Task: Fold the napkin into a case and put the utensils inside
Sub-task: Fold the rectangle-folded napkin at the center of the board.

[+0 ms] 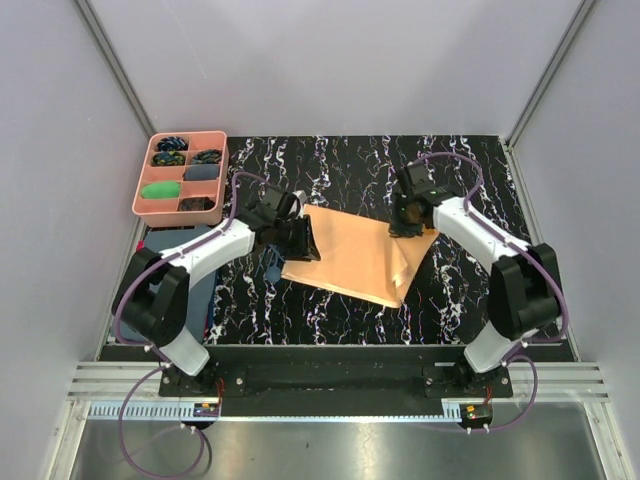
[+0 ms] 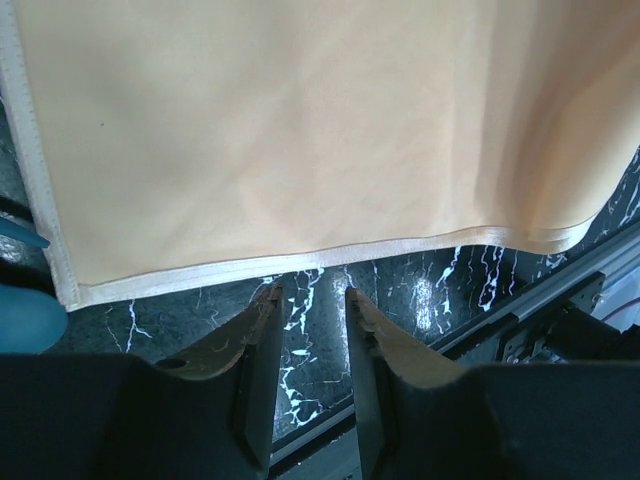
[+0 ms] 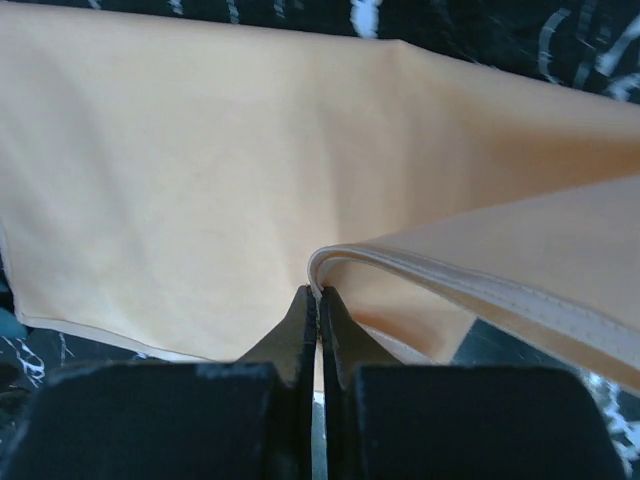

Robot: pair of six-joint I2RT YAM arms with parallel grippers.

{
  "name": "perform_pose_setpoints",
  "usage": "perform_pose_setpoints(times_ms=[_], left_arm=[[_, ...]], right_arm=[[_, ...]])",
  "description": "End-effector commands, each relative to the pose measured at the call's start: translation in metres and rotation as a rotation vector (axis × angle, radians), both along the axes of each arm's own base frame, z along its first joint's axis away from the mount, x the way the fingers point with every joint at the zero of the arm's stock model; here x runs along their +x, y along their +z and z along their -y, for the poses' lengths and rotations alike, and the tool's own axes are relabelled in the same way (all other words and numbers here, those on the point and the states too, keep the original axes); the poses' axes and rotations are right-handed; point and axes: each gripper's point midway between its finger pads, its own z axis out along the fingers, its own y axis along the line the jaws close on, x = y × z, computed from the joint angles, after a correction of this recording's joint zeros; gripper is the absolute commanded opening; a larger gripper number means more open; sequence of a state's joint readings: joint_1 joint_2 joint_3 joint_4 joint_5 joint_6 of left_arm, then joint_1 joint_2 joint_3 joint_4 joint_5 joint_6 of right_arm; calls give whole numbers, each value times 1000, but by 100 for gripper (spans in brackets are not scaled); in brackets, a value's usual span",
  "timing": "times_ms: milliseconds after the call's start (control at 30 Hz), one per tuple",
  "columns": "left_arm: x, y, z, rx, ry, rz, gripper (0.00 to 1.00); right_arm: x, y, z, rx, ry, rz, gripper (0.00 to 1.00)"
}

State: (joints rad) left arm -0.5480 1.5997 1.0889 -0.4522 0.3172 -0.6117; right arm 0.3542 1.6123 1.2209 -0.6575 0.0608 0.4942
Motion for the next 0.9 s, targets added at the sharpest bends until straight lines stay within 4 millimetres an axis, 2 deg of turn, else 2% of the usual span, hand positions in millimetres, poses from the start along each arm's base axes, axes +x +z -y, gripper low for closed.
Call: perform_pose_setpoints(times_ms=[0,33,67,133,200,300,433,467,600,633,667,733,767,800,867], left_arm=[[16,-11,1,17,33,13,34],[17,-13,1,22,34,10,34],[19,-18,1,30,36,-1,34],[24,-18,5,24,38,-5,34],[26,-20,13,1,31,-32,34],[29,-20,24,-11,26,-46,33],[29,-22,41,-10,13,-43,33],[30,-24,47,-11,15,-52,33],[29,-28,71,-19,-1,-62,33],[25,-34,80,-20,-13,-81,33],[26,-30,88,-41,-12,-86,33],[22,-34,100,-44,-25,-103,33],[23,-31,106,-53,-24,-102,33],[23,-29,109,-60,-25,-100,33],[21,-22,116,-71,-32,-92,33]], right_arm=[[33,14,-47,87,41,61,0],[39,21,-60,105,65,77,0],[41,14,-66,102,77,62,0],[46,16,-72,110,77,65,0],[45,17,-71,104,87,67,0],[41,21,-56,46,75,100,0],[28,24,-31,-45,59,107,0],[27,32,-25,-43,51,123,0],[16,41,-3,-39,30,136,0],[14,44,3,-43,21,138,0],[11,52,10,-42,16,154,0],[7,52,34,-52,-26,151,0],[3,61,46,-62,-36,169,0],[0,59,65,-79,-77,163,0],[-8,66,87,-105,-119,177,0]])
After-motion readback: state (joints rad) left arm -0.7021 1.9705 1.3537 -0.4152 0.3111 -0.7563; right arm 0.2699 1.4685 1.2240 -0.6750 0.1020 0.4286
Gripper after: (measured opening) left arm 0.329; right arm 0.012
